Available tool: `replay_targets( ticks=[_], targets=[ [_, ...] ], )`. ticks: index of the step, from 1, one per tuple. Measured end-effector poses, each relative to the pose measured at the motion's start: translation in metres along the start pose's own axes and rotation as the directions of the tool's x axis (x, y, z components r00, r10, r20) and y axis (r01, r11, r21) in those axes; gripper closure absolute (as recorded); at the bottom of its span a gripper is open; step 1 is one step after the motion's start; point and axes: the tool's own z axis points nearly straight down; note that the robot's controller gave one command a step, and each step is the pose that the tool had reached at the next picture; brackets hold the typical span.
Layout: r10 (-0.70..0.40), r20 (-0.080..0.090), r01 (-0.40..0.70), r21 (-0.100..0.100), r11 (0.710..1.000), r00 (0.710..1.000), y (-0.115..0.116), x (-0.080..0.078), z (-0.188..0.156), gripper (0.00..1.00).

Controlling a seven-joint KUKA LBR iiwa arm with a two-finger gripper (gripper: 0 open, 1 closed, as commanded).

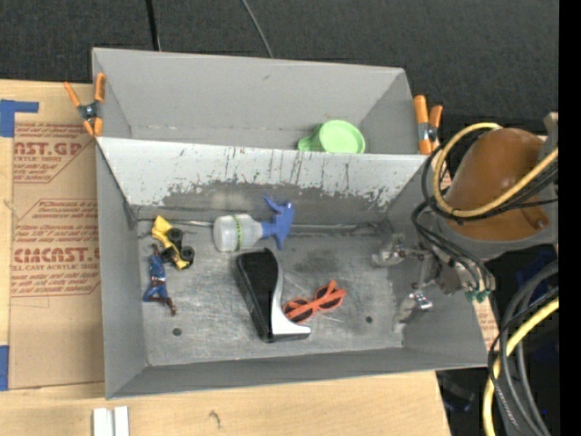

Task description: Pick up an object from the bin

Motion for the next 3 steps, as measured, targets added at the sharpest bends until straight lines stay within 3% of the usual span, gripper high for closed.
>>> replay_targets(
  ticks=[1, 2, 3],
  targets=[
    [-0.215, -0.002, 0.215, -0.006, 0.977, 0.977, 0.047, -0.014, 0.038, 0.0],
    [-0.195, 0.0, 0.195, -0.005, 0.981, 0.981, 0.09, -0.007, 0.029, 0.0],
    [-0.201, 0.003, 0.201, -0.003, 0.979, 0.979, 0.087, -0.021, 0.077, 0.0]
  ],
)
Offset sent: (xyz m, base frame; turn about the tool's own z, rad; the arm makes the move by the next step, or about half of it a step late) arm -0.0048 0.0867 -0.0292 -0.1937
